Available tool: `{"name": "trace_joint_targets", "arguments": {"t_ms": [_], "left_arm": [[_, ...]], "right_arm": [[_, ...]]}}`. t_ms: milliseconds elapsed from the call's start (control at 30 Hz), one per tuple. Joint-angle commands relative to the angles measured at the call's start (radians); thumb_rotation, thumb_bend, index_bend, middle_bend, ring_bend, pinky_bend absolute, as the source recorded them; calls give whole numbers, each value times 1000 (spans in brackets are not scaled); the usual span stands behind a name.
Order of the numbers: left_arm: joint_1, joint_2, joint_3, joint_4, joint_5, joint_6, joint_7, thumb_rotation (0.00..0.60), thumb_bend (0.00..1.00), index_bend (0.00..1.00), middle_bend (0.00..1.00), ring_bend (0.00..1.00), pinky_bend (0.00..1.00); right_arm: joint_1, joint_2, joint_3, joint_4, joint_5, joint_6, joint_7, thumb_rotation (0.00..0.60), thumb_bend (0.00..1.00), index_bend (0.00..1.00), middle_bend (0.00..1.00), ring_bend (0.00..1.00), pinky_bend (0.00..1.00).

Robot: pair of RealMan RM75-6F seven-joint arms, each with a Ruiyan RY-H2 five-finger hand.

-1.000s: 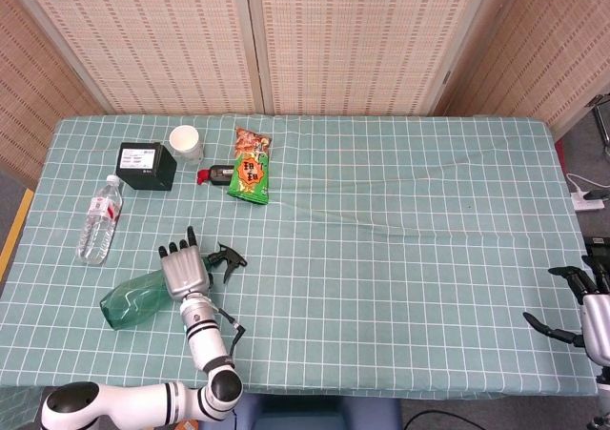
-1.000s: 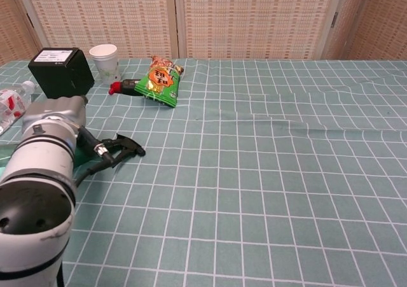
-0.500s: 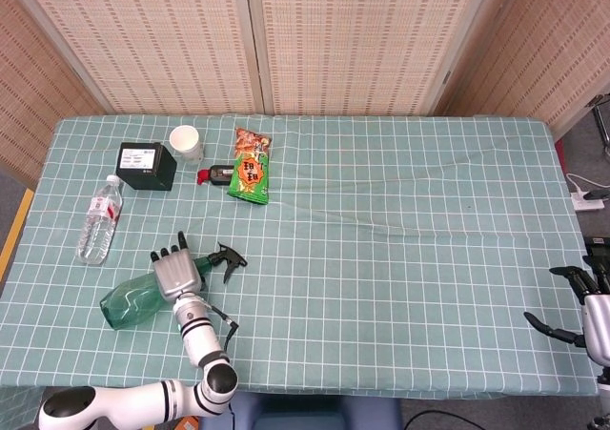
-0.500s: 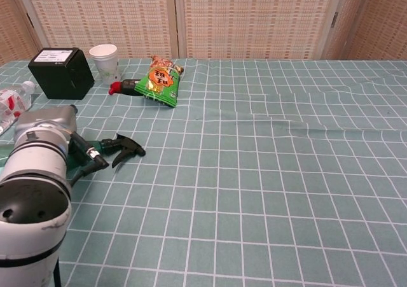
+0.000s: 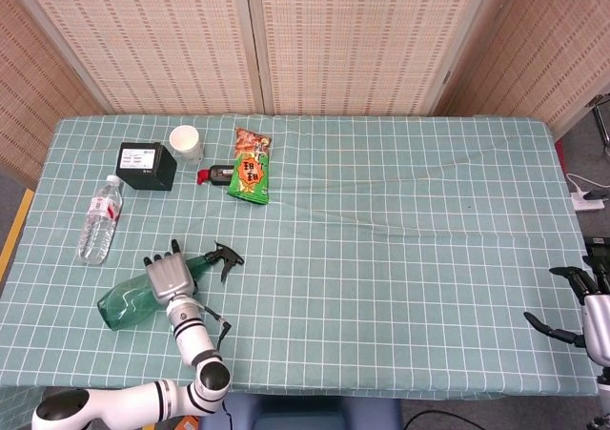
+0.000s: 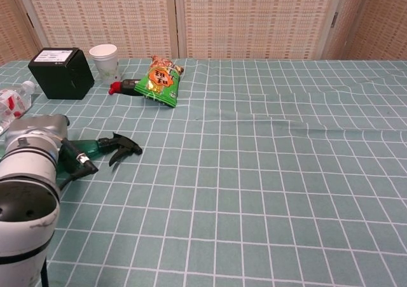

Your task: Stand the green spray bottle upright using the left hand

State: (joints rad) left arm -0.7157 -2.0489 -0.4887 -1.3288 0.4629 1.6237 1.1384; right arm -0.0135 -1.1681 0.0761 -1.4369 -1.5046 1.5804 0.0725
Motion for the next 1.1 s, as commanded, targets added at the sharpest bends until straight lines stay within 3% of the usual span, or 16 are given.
{"name": "trace_joint_targets", "arguments": {"t_ms": [33,267,367,567,800,1033,1100], "left_arm": [[0,2,3,1,10,-2,-4,600,233,153,366,264,195],[6,7,13,4,33,-1,-16,600,250,269,487,354,238],[10,8,16,6,40,-1,-20,600,261,369,587,442,268],[13,17,25,-2,72,-6,-37,600,286,485,697,496,300],[-5,78,17,-102,183,-38,-110,600,301,541,734,510,311],[0,142,-34,-203,244,-67,-216,600,303,559,744,515,312],[1,173,-77,-260,285,-86,-302,600,304,564,747,516,310]], "right_arm": [[0,0,0,0,0,0,0,600,0,312,326,132,69],[0,1,-1,0,-1,-1,2,600,0,312,326,132,69],[0,1,-1,0,-1,0,3,600,0,312,326,132,69],[0,2,-1,0,-1,-1,5,600,0,312,326,132,69],[-1,1,0,2,0,0,8,600,0,311,326,132,69],[-2,-1,0,8,-3,5,16,600,0,311,326,132,69],[-3,-3,0,11,-6,9,21,600,0,311,326,132,69]]}}
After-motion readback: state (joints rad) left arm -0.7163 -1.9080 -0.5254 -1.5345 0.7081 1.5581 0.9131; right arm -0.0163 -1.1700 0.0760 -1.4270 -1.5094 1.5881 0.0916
